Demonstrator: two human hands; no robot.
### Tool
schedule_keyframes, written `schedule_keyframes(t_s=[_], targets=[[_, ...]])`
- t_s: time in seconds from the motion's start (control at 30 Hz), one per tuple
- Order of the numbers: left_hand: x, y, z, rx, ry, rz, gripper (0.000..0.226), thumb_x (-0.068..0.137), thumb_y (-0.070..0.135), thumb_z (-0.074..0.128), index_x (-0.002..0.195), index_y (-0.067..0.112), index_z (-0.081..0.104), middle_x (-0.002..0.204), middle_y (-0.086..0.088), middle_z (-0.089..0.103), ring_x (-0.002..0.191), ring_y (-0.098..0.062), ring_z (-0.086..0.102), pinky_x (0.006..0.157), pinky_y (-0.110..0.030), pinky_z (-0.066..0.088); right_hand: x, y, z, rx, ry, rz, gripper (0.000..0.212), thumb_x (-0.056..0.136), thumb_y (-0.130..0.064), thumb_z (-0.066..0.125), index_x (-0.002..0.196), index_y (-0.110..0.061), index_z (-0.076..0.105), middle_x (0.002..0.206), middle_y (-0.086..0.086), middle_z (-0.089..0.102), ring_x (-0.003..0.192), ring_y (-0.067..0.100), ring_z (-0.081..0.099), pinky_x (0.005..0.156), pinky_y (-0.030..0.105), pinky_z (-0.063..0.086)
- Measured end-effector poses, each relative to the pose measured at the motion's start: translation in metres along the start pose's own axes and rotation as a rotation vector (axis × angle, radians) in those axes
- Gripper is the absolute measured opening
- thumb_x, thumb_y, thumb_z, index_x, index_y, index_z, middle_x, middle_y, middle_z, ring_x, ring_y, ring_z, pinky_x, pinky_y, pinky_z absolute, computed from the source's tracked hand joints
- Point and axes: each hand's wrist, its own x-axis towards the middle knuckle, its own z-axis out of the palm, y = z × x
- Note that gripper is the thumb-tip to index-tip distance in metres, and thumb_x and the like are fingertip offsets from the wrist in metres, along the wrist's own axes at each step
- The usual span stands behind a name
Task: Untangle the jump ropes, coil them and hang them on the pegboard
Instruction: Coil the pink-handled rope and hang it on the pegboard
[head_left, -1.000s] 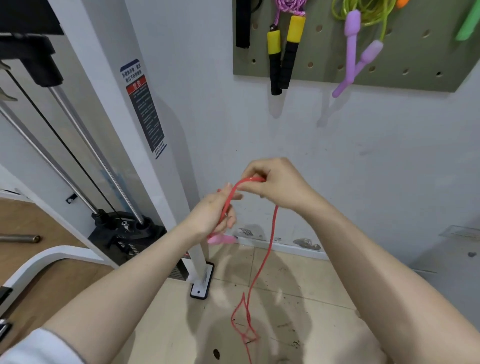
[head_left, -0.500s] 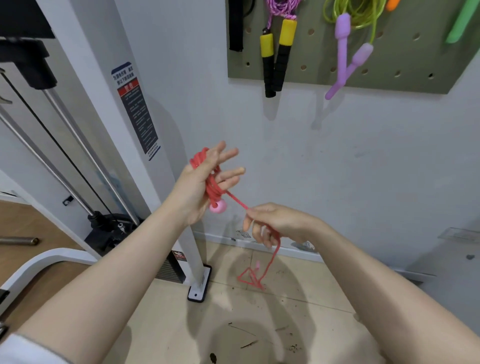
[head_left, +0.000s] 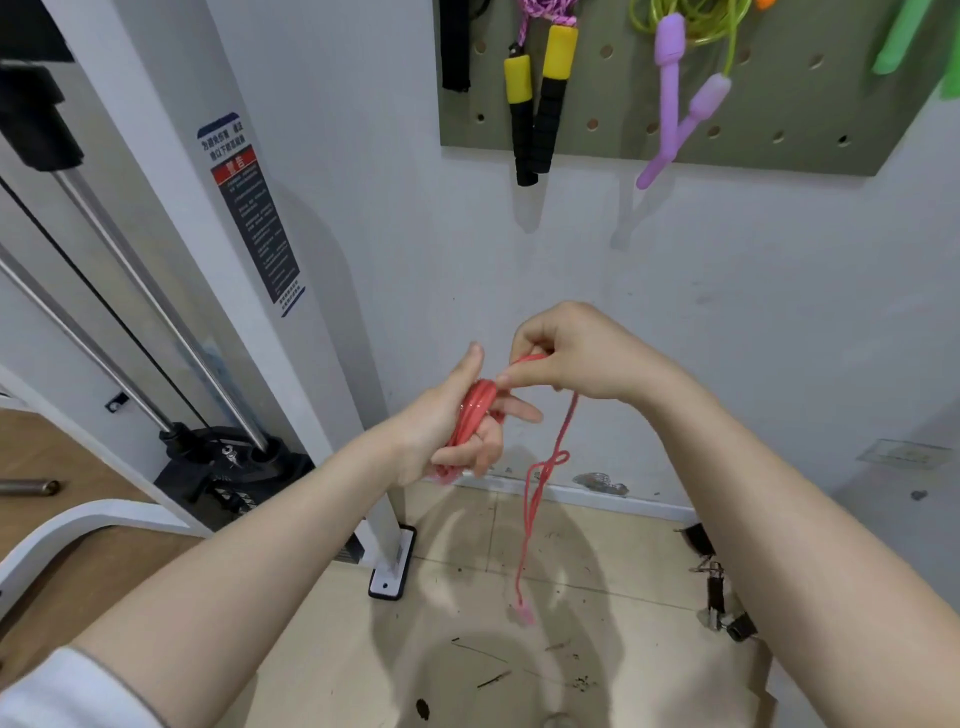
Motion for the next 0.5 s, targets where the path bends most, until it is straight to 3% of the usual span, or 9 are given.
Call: schedule_keyframes(t_s=[0.07,0.13,0.2,0.23,0.3,0.37,0.43,0.47,0.5], targets=[[-0.006,0.006,-0.01,-0.114,-0.354,-0.061,0.086,0.084,0.071,0.025,0.114,-0.001,0.06,0.043,-0.009,0.055,0.022,-0.001,0.03,0.042,-0.015,0.042,0.0,0.012,0.004,0.189,-0.004,-0.01,0.023,0.076,-0.02,0.075,0.061,-0.012,0.06,0.049,-0.005,0.043,0.048,0.007,0.034,0.05,0.02,0.028],[-0.009,0.009,-0.02,-0.218,-0.706,-0.05,0.074,0.086,0.064,0.042,0.125,0.003,0.056,0.064,-0.009,0.067,0.027,0.0,0.033,0.056,-0.011,0.047,0.002,0.023,0.016,0.42,0.002,0.011,0.028,0.084,-0.019,0.067,0.059,-0.011,0.057,0.051,-0.003,0.042,0.051,0.008,0.034,0.053,0.019,0.03],[-0.006,0.008,-0.03,-0.289,-0.868,0.091,0.061,0.096,0.049,0.037,0.136,0.003,0.042,0.089,-0.005,0.071,0.033,-0.004,0.027,0.078,-0.015,0.048,0.006,0.029,0.035,0.576,-0.024,0.079,0.036,0.089,-0.03,0.06,0.065,-0.003,0.061,0.055,0.0,0.049,0.055,0.011,0.043,0.06,0.02,0.039],[-0.003,0.007,-0.034,-0.355,-0.868,0.148,0.055,0.099,0.039,0.034,0.139,0.001,0.036,0.102,-0.009,0.069,0.036,-0.006,0.028,0.086,-0.019,0.046,0.008,0.03,0.045,0.608,-0.066,0.14,0.045,0.089,-0.038,0.057,0.076,0.004,0.064,0.061,0.005,0.053,0.059,0.015,0.048,0.065,0.023,0.043],[0.001,0.006,-0.044,-0.54,-0.768,0.236,0.05,0.101,0.023,0.037,0.143,-0.002,0.027,0.122,-0.021,0.058,0.043,-0.007,0.037,0.092,-0.025,0.045,0.009,0.032,0.063,0.616,-0.198,0.287,0.054,0.094,-0.046,0.045,0.09,0.005,0.063,0.062,0.007,0.052,0.055,0.018,0.05,0.066,0.03,0.047],[0.002,0.007,-0.054,-0.684,-0.568,0.349,0.05,0.095,0.015,0.051,0.14,-0.002,0.036,0.125,-0.024,0.056,0.045,-0.008,0.042,0.091,-0.027,0.047,0.004,0.034,0.072,0.555,-0.36,0.417,0.053,0.098,-0.05,0.033,0.086,-0.006,0.058,0.058,0.003,0.047,0.045,0.016,0.047,0.056,0.028,0.048],[0.0,0.009,-0.064,-0.717,-0.142,0.39,0.064,0.069,0.014,0.081,0.126,0.003,0.054,0.114,-0.02,0.065,0.049,-0.008,0.056,0.078,-0.027,0.056,-0.006,0.037,0.076,0.462,-0.509,0.486,0.043,0.099,-0.046,0.034,0.09,-0.01,0.055,0.062,0.004,0.049,0.039,0.014,0.049,0.049,0.024,0.049],[0.002,0.007,-0.069,-0.691,0.108,0.397,0.072,0.059,0.015,0.087,0.123,0.006,0.054,0.113,-0.017,0.066,0.057,-0.011,0.065,0.072,-0.027,0.057,-0.01,0.038,0.077,0.419,-0.576,0.502,0.035,0.099,-0.04,0.037,0.092,-0.011,0.054,0.064,0.005,0.052,0.038,0.013,0.051,0.049,0.024,0.05],[0.005,0.002,-0.072,-0.664,0.294,0.392,0.07,0.065,0.012,0.083,0.126,0.009,0.049,0.119,-0.016,0.064,0.069,-0.014,0.07,0.072,-0.028,0.058,-0.014,0.039,0.078,0.376,-0.636,0.509,0.026,0.099,-0.035,0.04,0.093,-0.012,0.053,0.067,0.005,0.054,0.038,0.013,0.053,0.051,0.024,0.051]])
